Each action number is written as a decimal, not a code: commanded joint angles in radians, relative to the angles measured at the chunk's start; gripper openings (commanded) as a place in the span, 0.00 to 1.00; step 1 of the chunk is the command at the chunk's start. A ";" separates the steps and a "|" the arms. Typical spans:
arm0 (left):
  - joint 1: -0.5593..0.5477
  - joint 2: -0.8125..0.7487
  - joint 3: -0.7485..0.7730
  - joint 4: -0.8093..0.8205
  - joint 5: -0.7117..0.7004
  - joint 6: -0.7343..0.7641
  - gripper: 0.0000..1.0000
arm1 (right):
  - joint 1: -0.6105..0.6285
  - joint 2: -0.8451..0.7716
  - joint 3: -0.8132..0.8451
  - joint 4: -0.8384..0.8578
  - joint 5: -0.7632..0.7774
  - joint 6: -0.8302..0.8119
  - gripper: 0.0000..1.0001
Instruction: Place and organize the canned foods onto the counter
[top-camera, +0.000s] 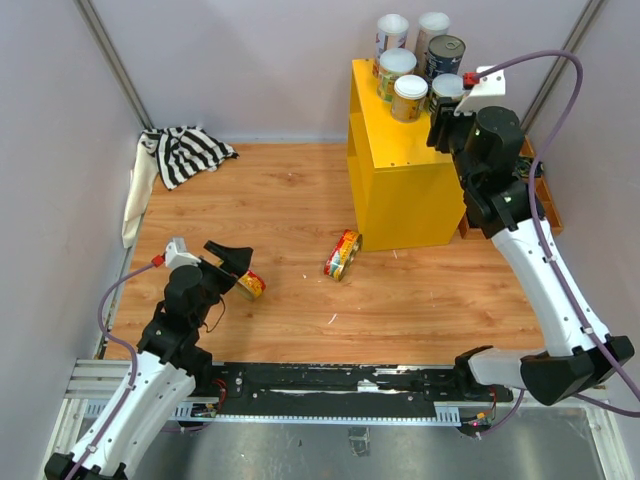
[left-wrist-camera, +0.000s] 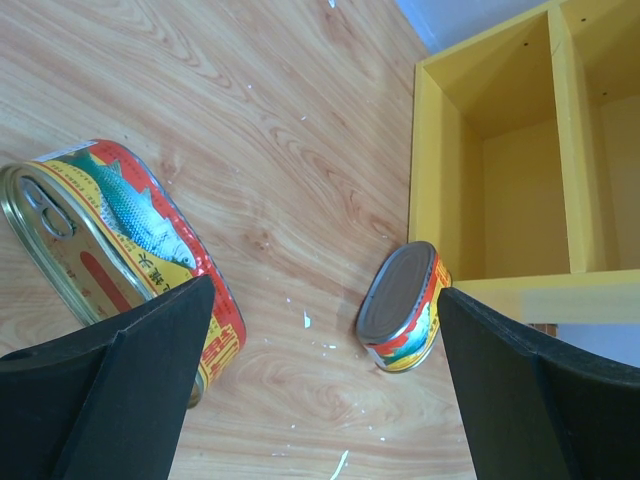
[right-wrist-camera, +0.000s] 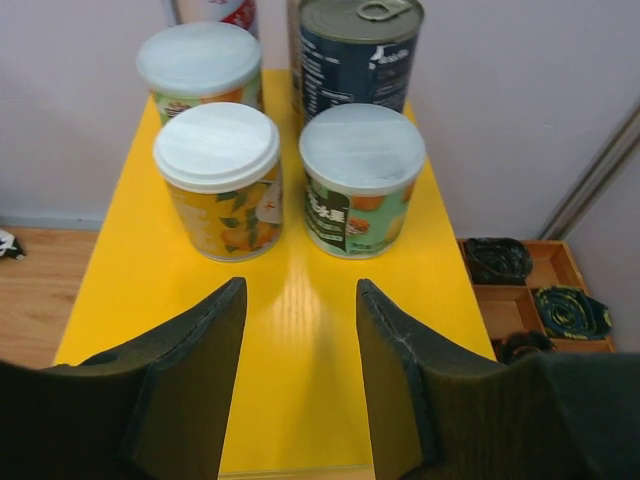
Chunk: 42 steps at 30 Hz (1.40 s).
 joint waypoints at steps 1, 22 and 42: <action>0.008 -0.021 0.033 -0.015 -0.007 0.000 0.98 | -0.064 0.006 -0.007 -0.025 0.032 0.040 0.48; 0.009 0.037 0.055 0.000 -0.014 0.015 0.98 | -0.175 0.128 0.030 0.008 -0.061 0.075 0.48; 0.008 0.068 0.058 0.017 -0.008 0.017 0.98 | -0.209 0.173 0.067 -0.005 -0.069 0.104 0.48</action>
